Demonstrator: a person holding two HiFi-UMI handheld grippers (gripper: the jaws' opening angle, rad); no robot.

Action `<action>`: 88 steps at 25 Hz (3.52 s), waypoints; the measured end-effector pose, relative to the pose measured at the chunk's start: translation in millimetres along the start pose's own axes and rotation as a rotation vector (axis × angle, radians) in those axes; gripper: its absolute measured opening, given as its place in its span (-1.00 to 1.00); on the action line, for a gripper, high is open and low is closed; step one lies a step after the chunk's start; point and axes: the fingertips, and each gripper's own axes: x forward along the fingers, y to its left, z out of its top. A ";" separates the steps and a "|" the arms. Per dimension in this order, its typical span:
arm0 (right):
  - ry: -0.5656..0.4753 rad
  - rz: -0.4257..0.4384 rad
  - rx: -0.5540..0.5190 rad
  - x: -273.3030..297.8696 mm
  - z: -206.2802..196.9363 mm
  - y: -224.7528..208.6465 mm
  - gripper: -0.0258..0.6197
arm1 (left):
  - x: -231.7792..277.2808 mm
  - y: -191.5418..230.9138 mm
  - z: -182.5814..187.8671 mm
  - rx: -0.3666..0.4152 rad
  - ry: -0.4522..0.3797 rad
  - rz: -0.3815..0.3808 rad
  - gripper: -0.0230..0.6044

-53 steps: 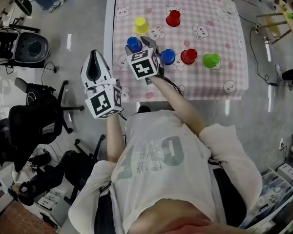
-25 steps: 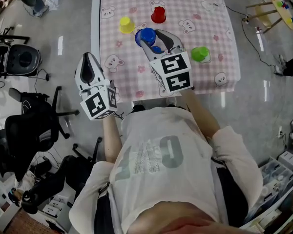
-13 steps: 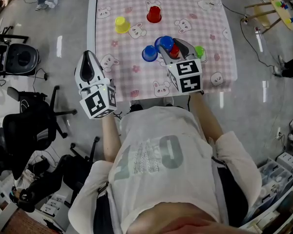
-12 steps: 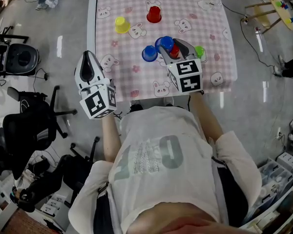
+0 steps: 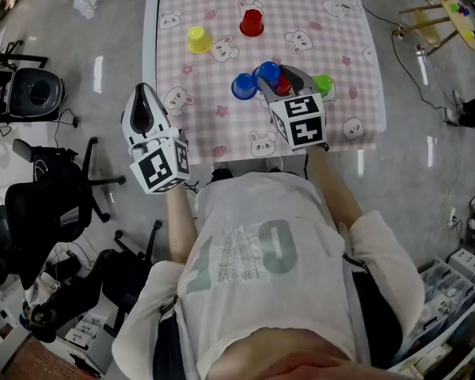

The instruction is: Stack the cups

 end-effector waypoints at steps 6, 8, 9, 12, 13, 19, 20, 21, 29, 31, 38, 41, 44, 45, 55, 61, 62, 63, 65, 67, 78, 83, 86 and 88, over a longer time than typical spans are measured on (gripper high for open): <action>-0.034 -0.004 -0.015 -9.2 8.0 2.0 -0.14 | -3.4 7.6 -0.2 -0.006 -0.001 0.013 -0.82; -0.066 -0.004 -0.022 -16.5 20.4 3.6 -0.13 | -3.3 9.1 0.2 -0.009 -0.002 0.015 -0.82; -0.090 -0.003 -0.021 -20.8 29.3 4.7 -0.13 | -2.8 8.9 0.2 -0.010 -0.003 0.014 -0.82; -0.185 0.009 -0.009 -33.2 63.8 13.7 -0.13 | -0.7 6.5 0.0 -0.010 -0.005 0.005 -0.82; -0.217 0.014 -0.003 -35.8 76.2 18.9 -0.13 | -0.2 6.0 0.1 -0.010 -0.006 0.002 -0.82; -0.298 0.042 0.077 -11.6 129.9 58.4 -0.13 | -0.3 12.5 -2.7 -0.020 -0.001 -0.007 -0.82; -0.296 0.051 0.087 -1.0 135.2 66.2 -0.13 | -0.8 15.6 -4.3 -0.023 0.001 -0.004 -0.82; -0.288 0.058 0.093 11.5 139.1 74.3 -0.13 | -1.7 19.5 -6.1 -0.027 0.004 -0.001 -0.82; -0.056 -0.007 0.140 131.0 110.1 99.4 -0.09 | -14.3 64.9 -21.6 -0.045 0.042 0.047 -0.82; -0.002 -0.043 0.145 155.5 98.3 97.8 -0.09 | -15.6 79.6 -27.0 -0.045 0.055 0.061 -0.82; 0.121 -0.166 0.173 210.6 75.4 81.2 -0.09 | -13.9 127.2 -44.5 -0.040 0.095 0.088 -0.82; 0.145 -0.190 0.183 219.0 69.1 78.3 -0.10 | -8.8 141.4 -49.6 -0.039 0.101 0.094 -0.82; 0.163 -0.199 0.185 224.0 64.2 77.3 -0.20 | -2.6 148.1 -51.5 -0.040 0.100 0.096 -0.82; 0.164 -0.203 0.184 224.5 63.4 76.8 -0.26 | -1.0 148.5 -51.3 -0.039 0.099 0.095 -0.82; 0.030 -0.179 0.148 192.8 92.8 80.4 -0.29 | 4.7 134.2 -52.2 -0.041 0.088 0.055 -0.82; -0.168 -0.161 0.074 108.5 156.0 66.6 -0.29 | 13.3 101.8 -39.9 -0.045 0.060 0.005 -0.82; -0.199 -0.161 0.065 91.2 165.8 60.0 -0.29 | 16.4 92.5 -36.7 -0.045 0.056 -0.006 -0.82; -0.226 -0.162 0.055 73.6 174.3 53.3 -0.29 | 19.1 83.0 -33.6 -0.045 0.052 -0.018 -0.82; -0.270 -0.161 0.036 39.3 185.2 38.7 -0.29 | 23.0 63.3 -27.6 -0.045 0.042 -0.039 -0.82; -0.295 -0.164 0.022 6.9 186.0 21.9 -0.29 | 24.6 42.7 -21.8 -0.044 0.028 -0.064 -0.82; -0.142 -0.159 -0.012 -82.8 89.6 -63.7 -0.29 | 9.2 -31.2 -6.4 -0.021 0.007 -0.105 -0.82; -0.021 -0.129 0.005 -76.4 35.4 -84.7 -0.29 | 4.0 -42.3 -5.4 -0.006 0.008 -0.084 -0.82; 0.021 -0.127 0.010 -71.4 15.6 -91.6 -0.29 | 3.6 -43.8 -5.5 0.000 0.009 -0.073 -0.82; 0.041 -0.131 0.015 -69.4 5.3 -97.2 -0.29 | 3.3 -45.2 -5.7 0.002 0.009 -0.069 -0.82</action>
